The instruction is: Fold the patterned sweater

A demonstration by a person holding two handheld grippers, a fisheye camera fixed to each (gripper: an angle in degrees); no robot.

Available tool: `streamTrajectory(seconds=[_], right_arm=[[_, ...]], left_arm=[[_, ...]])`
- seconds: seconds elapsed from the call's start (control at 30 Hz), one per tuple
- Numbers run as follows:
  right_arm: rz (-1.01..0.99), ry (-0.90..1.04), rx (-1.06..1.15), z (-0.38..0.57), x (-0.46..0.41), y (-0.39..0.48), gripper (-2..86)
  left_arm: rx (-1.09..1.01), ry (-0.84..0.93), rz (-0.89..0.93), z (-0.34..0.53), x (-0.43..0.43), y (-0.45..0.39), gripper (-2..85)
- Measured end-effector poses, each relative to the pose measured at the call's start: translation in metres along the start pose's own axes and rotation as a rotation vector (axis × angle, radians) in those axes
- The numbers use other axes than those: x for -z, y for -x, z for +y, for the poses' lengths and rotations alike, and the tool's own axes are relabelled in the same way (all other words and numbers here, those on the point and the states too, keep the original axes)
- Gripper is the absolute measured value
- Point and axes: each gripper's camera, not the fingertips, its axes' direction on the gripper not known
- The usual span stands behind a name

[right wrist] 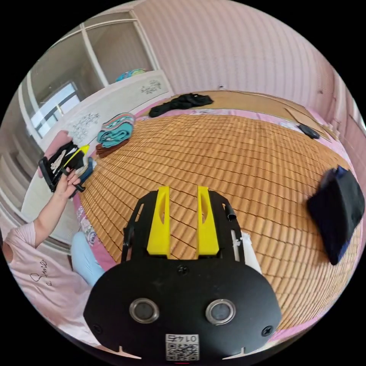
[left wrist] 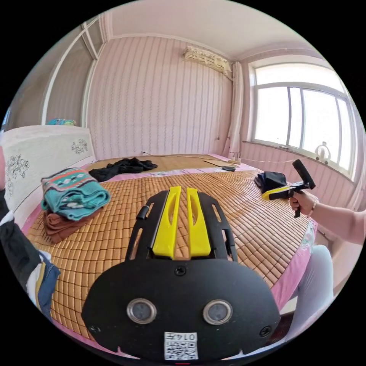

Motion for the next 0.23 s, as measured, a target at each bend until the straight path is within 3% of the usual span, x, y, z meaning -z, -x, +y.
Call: streamTrajectory(seconds=[0.07,0.23], right_arm=[[0.201,-0.066,-0.147,0.053,0.055,-0.057,13.1],[0.433,-0.088,-0.308,0.124,0.114,-0.135,14.7]], left_arm=[[-0.053,0.034,0.094,-0.015,-0.03,-0.045,4.6],[-0.151,0.115,0.288,-0.05,-0.112,-0.16,6.4]])
